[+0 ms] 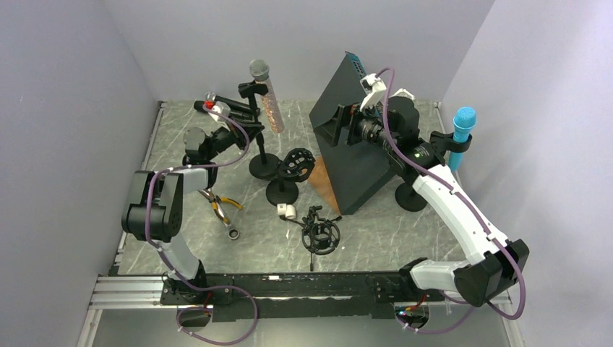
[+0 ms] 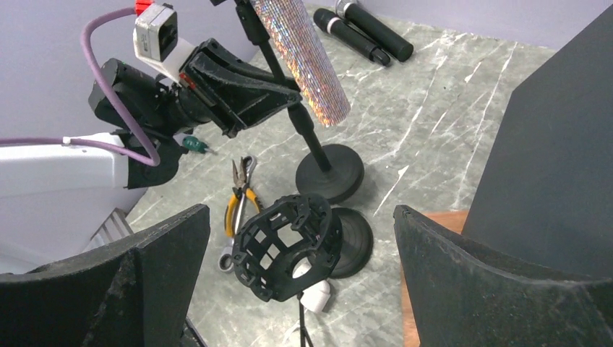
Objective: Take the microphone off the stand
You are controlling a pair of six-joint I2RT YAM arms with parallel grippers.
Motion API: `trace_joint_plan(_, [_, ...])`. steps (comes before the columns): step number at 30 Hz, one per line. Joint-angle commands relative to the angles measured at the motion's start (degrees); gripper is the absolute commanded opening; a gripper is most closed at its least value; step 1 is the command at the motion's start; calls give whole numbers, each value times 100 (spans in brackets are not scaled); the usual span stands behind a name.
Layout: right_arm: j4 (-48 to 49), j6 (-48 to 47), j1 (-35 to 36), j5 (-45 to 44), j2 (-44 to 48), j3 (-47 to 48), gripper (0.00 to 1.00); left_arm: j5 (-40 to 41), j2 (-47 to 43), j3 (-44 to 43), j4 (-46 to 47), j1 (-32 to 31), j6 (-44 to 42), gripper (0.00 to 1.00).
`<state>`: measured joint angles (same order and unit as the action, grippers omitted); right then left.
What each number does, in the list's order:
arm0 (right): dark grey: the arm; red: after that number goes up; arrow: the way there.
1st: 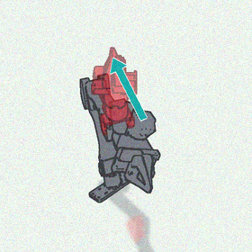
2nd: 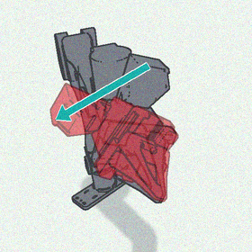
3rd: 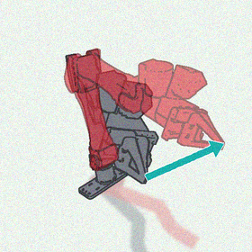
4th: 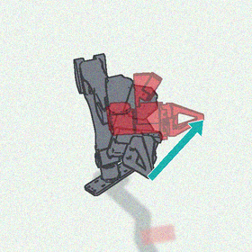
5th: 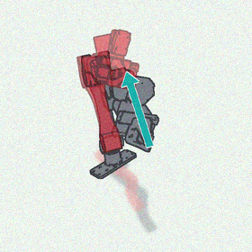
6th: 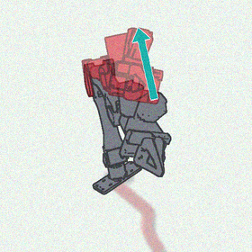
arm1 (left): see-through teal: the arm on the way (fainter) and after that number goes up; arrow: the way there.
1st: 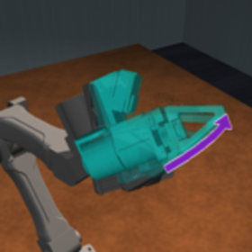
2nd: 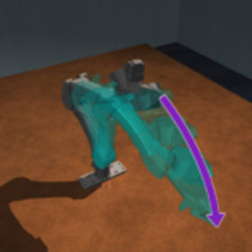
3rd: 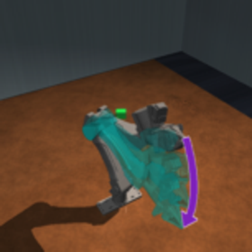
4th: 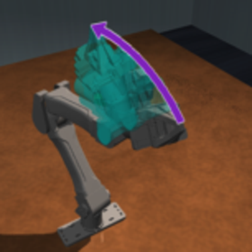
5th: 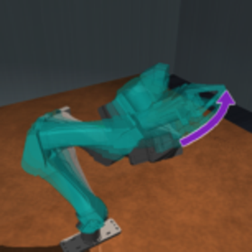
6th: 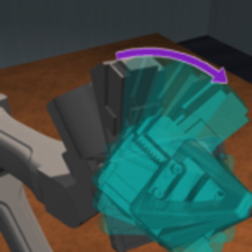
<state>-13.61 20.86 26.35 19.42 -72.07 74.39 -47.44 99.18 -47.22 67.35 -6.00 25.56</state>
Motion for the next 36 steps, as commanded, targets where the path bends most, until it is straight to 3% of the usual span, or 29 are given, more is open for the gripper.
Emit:
trace_joint_plan(1, [582, 44, 34, 86, 176, -143, 100, 421, -73, -359, 351, 223, -415, 0])
trace_joint_plan(7, [611, -115, 308, -149, -115, 190, 100, 986, -140, 624, 918, 199, -752, 2])
trace_joint_plan(11, [750, -153, 395, -108, -256, 251, 100, 1539, -247, 969, 815, 73, -1062, 23])
trace_joint_plan(13, [819, -141, 402, -112, -326, 232, 100, 1690, -234, 1179, 1120, 73, -756, 43])
trace_joint_plan(14, [869, -124, 406, -116, -370, 214, 100, 1787, -239, 1280, 1252, 73, -593, 60])
trace_joint_plan(15, [938, -109, 406, -64, -425, 194, 100, 1927, -267, 1418, 1344, 73, -426, 86])
trace_joint_plan(16, [994, -101, 411, -27, -485, 202, 100, 2083, -301, 1508, 1447, 73, -250, 91])
trace_joint_plan(20, [1191, -350, 499, 255, -804, 389, 100, 2382, -578, 1940, 1776, 33, 503, 90])
trace_joint_plan(24, [1538, -903, 670, 376, -1144, 640, 100, 2943, -1344, 2358, 1367, -83, 1020, 91])
trace_joint_plan(27, [1696, -1198, 843, 311, -1444, 970, 100, 3306, -2111, 2595, 506, -105, 1256, 95])
trace_joint_plan(30, [1778, -1261, 1077, -370, -1766, 1381, 100, 3235, -2985, 2706, -466, -103, 1362, 97])
trace_joint_plan(36, [1915, -1280, 1383, -1071, -2342, 2104, 100, 2640, -4468, 2231, -3247, -86, 604, 99])
